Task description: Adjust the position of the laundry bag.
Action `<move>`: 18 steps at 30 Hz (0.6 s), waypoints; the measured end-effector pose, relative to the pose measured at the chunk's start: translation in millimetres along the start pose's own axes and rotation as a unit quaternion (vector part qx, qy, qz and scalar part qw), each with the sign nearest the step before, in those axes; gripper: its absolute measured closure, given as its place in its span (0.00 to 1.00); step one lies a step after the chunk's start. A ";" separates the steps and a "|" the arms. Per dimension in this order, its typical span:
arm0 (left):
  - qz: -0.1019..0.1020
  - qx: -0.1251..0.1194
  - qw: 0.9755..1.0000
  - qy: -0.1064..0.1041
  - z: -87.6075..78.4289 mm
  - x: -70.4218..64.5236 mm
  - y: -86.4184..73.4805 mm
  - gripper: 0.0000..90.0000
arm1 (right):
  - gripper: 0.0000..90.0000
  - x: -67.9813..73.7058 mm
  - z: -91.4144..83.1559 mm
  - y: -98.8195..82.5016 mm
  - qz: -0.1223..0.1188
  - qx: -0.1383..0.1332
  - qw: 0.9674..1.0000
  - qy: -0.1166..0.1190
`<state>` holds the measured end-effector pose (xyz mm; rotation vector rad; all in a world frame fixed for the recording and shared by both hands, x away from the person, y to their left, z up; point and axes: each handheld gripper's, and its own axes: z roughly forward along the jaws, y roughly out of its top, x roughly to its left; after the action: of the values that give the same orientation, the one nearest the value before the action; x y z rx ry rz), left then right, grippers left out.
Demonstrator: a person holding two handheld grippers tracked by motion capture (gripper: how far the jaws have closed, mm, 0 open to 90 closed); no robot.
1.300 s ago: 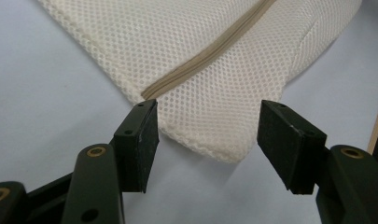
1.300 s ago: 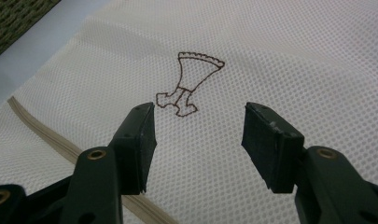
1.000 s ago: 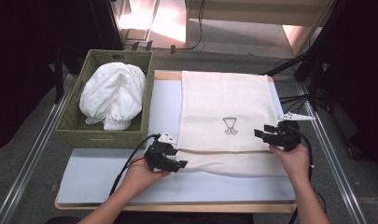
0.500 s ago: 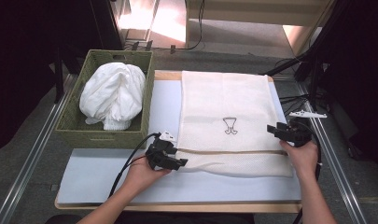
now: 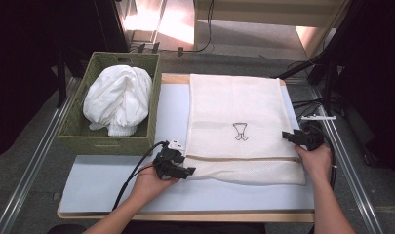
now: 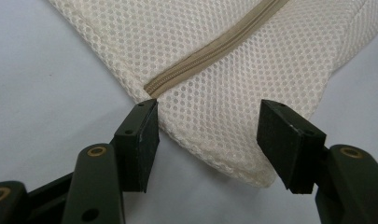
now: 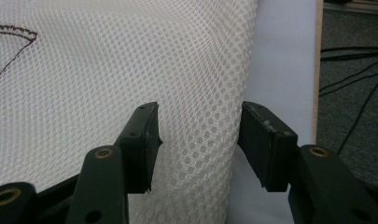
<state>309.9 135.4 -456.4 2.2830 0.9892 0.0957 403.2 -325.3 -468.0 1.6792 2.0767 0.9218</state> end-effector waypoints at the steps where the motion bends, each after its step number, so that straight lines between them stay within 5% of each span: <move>1: 0.003 -0.001 1.000 0.001 0.3 -1.0 -0.6 0.45 | 0.55 0.6 1.0 -0.4 0.000 0.003 1.000 0.000; 9: 0.003 -0.006 1.000 0.020 1.7 -3.9 -0.2 0.63 | 0.59 6.2 7.3 -3.0 -0.014 0.018 1.000 -0.006; 18: 0.011 -0.001 1.000 0.010 2.8 -6.5 0.0 0.90 | 0.88 11.5 6.9 -2.3 -0.005 0.023 1.000 0.003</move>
<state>306.2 129.5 -457.4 2.2962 0.9733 0.1295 402.7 -312.6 -473.0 1.6890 2.1243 0.8843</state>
